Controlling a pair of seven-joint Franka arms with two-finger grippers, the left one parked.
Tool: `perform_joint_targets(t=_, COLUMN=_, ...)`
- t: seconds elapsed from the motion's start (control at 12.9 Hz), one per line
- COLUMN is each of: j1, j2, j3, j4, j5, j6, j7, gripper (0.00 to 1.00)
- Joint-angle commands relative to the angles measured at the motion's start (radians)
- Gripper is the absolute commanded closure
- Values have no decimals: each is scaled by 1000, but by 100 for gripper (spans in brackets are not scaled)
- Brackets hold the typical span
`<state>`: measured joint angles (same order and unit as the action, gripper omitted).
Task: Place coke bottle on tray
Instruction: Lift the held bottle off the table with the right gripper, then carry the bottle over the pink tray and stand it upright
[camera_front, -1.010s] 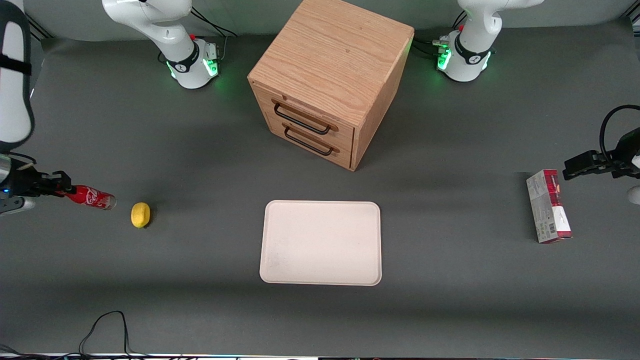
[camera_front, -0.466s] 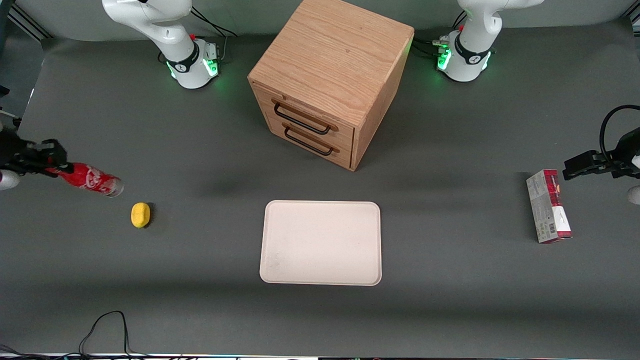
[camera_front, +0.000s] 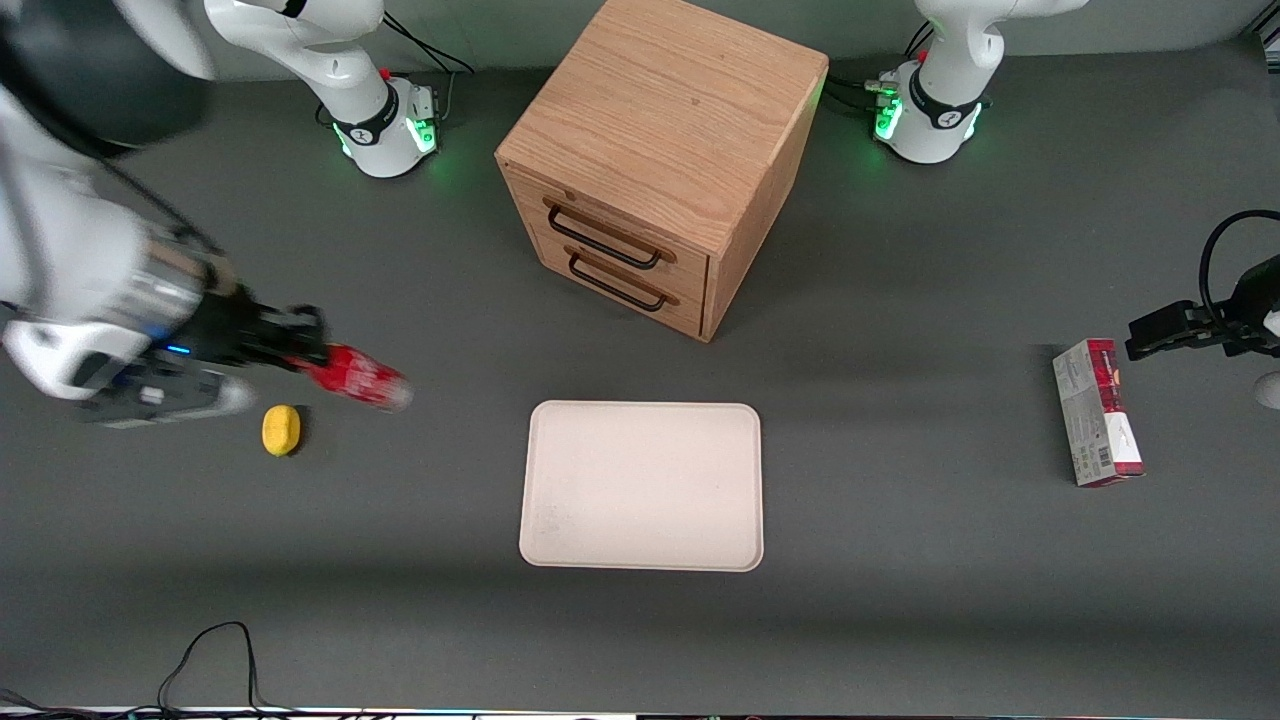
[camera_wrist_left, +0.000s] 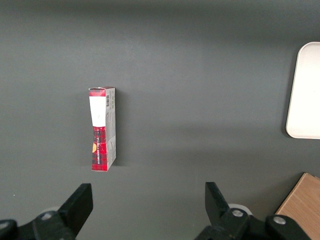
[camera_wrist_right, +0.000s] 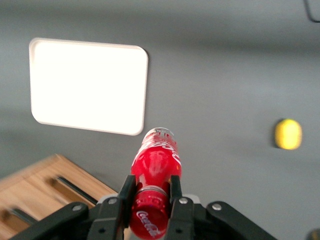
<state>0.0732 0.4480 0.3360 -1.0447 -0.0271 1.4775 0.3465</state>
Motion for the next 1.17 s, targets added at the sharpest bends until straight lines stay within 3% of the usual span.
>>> perform_joint_targets(t=0.0, j1=-1, j2=159, j3=202, j4=81, j5=-158, j6=91, j7=169, gripper=100)
perform_joint_targets(t=0.23, j1=22, j2=299, j3=259, j4=98, j5=-232, j6=235, j7=166, gripper=100)
perform_joint_targets(t=0.39, j1=46, j2=388, j3=271, j4=97, j5=-357, j6=318, j7=157, gripper=100)
perform_joint_targets(t=0.54, j1=49, j2=463, j3=278, j4=97, j5=-437, j6=392, j7=137, gripper=100)
perform_joint_targets(t=0.93, j1=56, j2=525, j3=276, j4=86, j5=-482, j6=498, j7=132, gripper=100)
perform_joint_targets(t=1.01, j1=56, j2=526, j3=276, j4=75, j5=-482, j6=506, j7=140, gripper=88)
perform_joint_targets(t=1.09, j1=53, j2=526, j3=273, j4=57, j5=-482, j6=512, j7=149, gripper=83)
